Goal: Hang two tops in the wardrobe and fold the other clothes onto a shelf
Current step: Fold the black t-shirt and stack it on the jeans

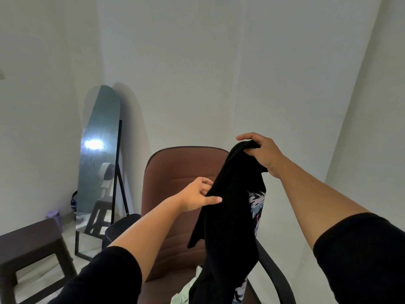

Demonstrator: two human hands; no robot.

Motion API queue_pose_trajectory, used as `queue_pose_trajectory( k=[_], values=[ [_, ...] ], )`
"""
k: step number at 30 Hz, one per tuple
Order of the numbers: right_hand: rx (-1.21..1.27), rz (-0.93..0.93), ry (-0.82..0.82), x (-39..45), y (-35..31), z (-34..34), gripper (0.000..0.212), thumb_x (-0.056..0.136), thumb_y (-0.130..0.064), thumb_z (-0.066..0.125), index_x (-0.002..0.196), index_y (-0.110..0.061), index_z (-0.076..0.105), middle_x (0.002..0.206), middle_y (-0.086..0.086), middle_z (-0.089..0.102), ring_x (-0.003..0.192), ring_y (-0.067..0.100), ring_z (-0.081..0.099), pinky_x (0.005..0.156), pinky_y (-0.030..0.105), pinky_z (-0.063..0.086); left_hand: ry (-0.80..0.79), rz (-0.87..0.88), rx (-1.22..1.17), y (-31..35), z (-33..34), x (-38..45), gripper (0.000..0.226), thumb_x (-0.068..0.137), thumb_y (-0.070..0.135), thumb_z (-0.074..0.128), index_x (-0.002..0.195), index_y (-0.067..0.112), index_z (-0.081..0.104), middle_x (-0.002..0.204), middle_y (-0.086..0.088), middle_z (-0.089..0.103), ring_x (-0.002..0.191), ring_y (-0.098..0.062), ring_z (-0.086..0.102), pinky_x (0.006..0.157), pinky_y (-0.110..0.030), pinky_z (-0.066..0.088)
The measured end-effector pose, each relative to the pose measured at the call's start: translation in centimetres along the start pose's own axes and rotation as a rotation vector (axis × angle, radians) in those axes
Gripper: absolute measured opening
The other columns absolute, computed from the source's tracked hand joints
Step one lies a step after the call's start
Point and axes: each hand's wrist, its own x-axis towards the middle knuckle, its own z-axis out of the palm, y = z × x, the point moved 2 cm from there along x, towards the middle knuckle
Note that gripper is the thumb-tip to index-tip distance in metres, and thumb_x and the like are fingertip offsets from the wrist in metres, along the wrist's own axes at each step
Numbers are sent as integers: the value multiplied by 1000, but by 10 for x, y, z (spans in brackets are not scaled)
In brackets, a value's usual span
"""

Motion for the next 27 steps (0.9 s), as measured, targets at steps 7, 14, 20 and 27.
queue_pose_trajectory(
  k=[7,14,20,27],
  values=[
    [-110,38,32,5,15,0,31,89,3,58,98,-24,67,102,10,66,92,25,62,75,23,51,388,-107,265,-23,-41,-6,31,84,44,65,77,14,62,74,-1,63,75,-18,58,68,-22,42],
    [-205,58,70,13,23,18,24,87,1,60,94,-21,67,107,8,65,103,25,58,84,27,44,490,-183,403,-9,-82,-2,24,85,27,64,103,17,51,103,-3,59,93,-21,55,75,-26,41],
    [-247,27,62,22,13,31,22,87,-3,61,99,-20,69,113,7,65,107,24,58,91,29,46,484,-390,-338,21,-60,-3,40,94,1,26,130,7,44,95,-15,62,75,-24,67,51,-24,56],
    [-147,15,8,16,22,22,45,90,4,48,107,-34,63,112,5,57,103,28,60,85,32,52,438,-175,-422,19,-57,-4,37,92,4,50,129,6,51,117,-4,65,111,-16,61,97,-31,49]
  ],
)
